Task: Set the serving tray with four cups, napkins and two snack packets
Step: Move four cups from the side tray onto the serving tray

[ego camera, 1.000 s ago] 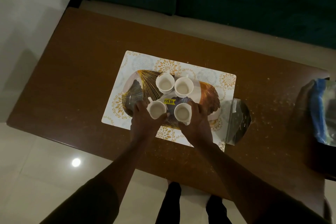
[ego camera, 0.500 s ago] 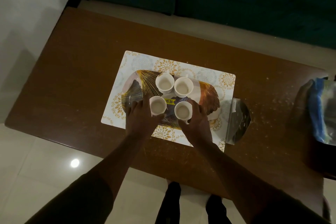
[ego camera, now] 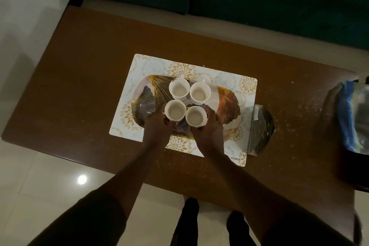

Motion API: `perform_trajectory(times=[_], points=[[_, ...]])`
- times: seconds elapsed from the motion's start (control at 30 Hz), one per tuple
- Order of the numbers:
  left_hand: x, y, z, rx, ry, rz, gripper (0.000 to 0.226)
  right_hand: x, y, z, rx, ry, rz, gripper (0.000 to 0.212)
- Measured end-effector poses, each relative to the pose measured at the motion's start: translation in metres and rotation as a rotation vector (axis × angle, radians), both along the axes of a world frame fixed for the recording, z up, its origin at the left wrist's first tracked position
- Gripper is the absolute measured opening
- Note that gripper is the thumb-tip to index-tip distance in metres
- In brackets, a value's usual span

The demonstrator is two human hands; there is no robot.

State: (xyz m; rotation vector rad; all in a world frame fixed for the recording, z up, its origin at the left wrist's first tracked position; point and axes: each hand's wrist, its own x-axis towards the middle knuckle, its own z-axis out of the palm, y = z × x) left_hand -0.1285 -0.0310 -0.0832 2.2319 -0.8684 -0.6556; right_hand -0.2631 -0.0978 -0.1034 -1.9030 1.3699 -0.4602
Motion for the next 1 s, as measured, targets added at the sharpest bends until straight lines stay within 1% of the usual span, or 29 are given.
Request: perform_trajectory(times=[0.13,0.33,0.5,0.6,0.7,0.73,0.87,0.97,1.0], points=[[0.003,-0.004,0.001,0.027,-0.005,-0.029,0.054,0.006,0.001,0.000,-0.007,0.005,-0.029,0.069],[0.005,-0.004,-0.001,-0.007,0.028,-0.025,0.053,0.009,0.000,0.001,-0.022,0.008,-0.040,0.068],[0.007,-0.005,0.001,0.004,0.013,-0.050,0.052,0.011,-0.003,0.001,-0.009,0.002,-0.046,0.066],[0.009,-0.001,0.003,-0.015,-0.032,-0.099,0.060,0.010,-0.002,0.004,0.001,0.006,-0.019,0.072],[0.010,0.001,0.010,0.085,-0.144,-0.086,0.077,0.004,-0.004,0.017,0.007,0.017,-0.003,0.088],[0.012,0.002,0.014,0.106,-0.181,-0.075,0.079,0.002,-0.007,0.022,0.000,0.017,-0.010,0.089],[0.022,-0.016,0.031,0.046,-0.238,-0.043,0.070,-0.008,-0.040,0.049,-0.114,0.066,-0.017,0.074],[0.014,-0.048,0.049,-0.049,-0.270,-0.054,0.065,-0.019,-0.077,0.077,-0.070,0.039,-0.061,0.059],[0.006,-0.060,0.054,-0.077,-0.274,-0.068,0.064,-0.025,-0.090,0.086,-0.085,0.026,-0.085,0.056]])
